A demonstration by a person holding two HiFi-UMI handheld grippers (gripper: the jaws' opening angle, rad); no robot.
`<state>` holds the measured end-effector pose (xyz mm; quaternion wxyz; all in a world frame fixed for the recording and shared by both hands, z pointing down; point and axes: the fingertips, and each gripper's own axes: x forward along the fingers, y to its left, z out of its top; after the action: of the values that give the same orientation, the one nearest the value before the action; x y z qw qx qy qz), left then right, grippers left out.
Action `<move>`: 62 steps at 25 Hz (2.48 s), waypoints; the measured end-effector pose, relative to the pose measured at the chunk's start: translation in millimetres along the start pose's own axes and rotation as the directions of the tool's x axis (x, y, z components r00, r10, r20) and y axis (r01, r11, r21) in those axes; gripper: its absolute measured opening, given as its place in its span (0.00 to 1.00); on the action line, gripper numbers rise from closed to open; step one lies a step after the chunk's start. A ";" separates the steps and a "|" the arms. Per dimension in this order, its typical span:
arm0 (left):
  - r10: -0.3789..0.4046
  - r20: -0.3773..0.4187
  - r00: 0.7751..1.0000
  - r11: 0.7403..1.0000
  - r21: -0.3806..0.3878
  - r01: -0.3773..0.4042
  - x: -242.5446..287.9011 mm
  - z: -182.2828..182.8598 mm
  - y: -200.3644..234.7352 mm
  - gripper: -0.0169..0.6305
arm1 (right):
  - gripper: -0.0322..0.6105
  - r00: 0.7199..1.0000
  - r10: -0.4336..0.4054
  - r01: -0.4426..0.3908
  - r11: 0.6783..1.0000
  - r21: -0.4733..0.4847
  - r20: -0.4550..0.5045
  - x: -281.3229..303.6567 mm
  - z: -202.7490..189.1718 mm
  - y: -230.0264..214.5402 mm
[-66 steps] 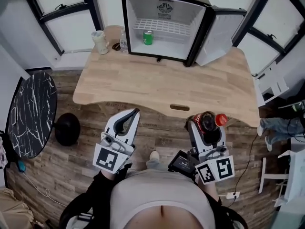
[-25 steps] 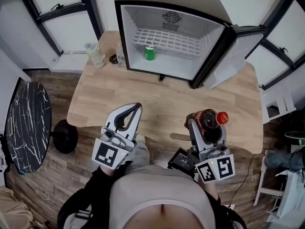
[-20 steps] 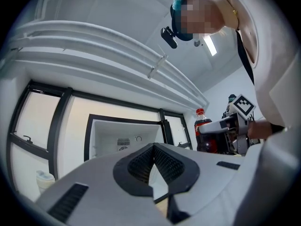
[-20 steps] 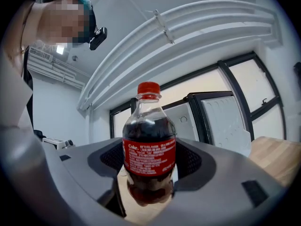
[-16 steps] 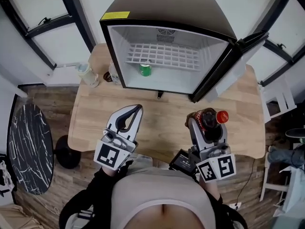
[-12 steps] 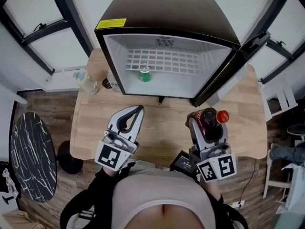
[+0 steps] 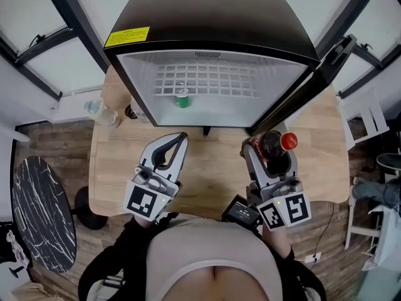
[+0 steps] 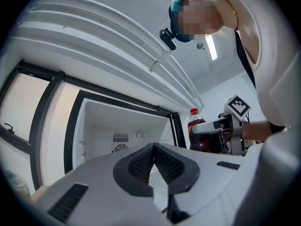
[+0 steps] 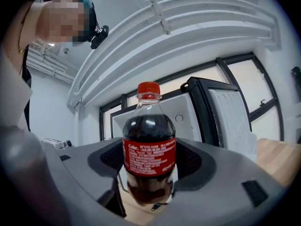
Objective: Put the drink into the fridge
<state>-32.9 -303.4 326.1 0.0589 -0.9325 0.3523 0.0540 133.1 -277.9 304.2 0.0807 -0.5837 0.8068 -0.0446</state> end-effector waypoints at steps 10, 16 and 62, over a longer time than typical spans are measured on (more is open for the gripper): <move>0.063 -0.024 0.998 0.998 -0.009 -0.063 -8.4 -7.3 3.1 0.03 | 0.55 0.998 0.040 -0.040 0.999 0.006 -0.053 28.3 -19.2 -12.0; 0.083 -0.039 0.996 0.996 -0.009 -0.083 -16.6 -10.6 6.8 0.03 | 0.55 0.998 0.048 -0.049 0.998 -0.036 -0.031 54.6 -11.8 -17.2; 0.164 -0.044 0.985 0.986 -0.017 -0.165 -26.6 -31.8 54.5 0.03 | 0.55 0.990 -0.038 0.022 0.993 -0.119 -0.136 210.6 -56.2 -81.7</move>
<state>-87.0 -331.4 357.4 0.0371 -0.9016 0.4288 0.0424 134.9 -504.8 356.6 -0.0102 -0.5949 0.8028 -0.0386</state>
